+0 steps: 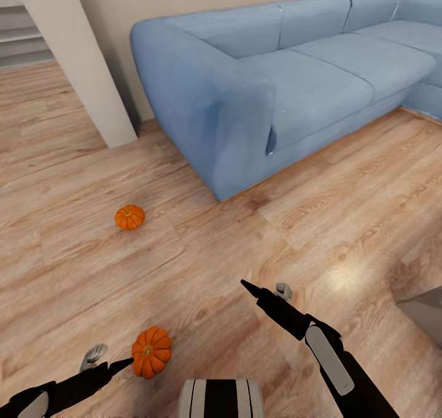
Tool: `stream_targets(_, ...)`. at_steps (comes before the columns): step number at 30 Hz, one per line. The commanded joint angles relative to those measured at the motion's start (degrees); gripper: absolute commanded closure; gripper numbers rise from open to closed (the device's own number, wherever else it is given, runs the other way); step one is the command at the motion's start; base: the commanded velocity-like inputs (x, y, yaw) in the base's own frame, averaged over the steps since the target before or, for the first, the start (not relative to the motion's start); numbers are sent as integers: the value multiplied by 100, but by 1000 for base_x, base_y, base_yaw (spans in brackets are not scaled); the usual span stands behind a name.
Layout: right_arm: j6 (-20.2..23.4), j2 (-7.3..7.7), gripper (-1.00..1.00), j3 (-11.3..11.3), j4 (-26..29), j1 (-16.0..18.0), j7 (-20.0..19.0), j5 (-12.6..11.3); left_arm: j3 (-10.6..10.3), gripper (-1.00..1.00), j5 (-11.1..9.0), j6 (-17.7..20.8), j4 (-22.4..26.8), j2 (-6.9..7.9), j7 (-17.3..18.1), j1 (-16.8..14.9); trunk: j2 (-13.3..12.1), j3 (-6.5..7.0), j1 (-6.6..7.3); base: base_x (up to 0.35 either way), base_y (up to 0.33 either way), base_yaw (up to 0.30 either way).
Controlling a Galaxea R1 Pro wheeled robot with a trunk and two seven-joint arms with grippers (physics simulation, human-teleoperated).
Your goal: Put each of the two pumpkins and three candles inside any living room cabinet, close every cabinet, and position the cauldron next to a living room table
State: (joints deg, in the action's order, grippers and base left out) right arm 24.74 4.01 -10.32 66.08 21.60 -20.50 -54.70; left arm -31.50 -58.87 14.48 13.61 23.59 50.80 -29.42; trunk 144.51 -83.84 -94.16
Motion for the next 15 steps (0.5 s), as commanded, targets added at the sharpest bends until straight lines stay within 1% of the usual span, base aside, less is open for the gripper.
stream_targets(1,22,0,-100,-5,2,2,3,-41,-24,-100,-65,57,-4,4,15,-3,3,-26,-1,0,0,0)
stream_targets(9,17,-6,-100,-5,-60,2,-1,-41,-6,-100,-66,50,-16,5,27,-3,14,-204,-22,0,0,0)
stream_targets(13,14,-13,-100,2,-128,2,-8,-41,-4,-100,-68,47,-16,7,28,-3,14,-204,-22,0,0,0)
stream_targets(15,14,-14,-100,3,-140,2,-12,-41,0,-100,-70,46,-16,13,33,-3,16,-248,-27,0,0,0)
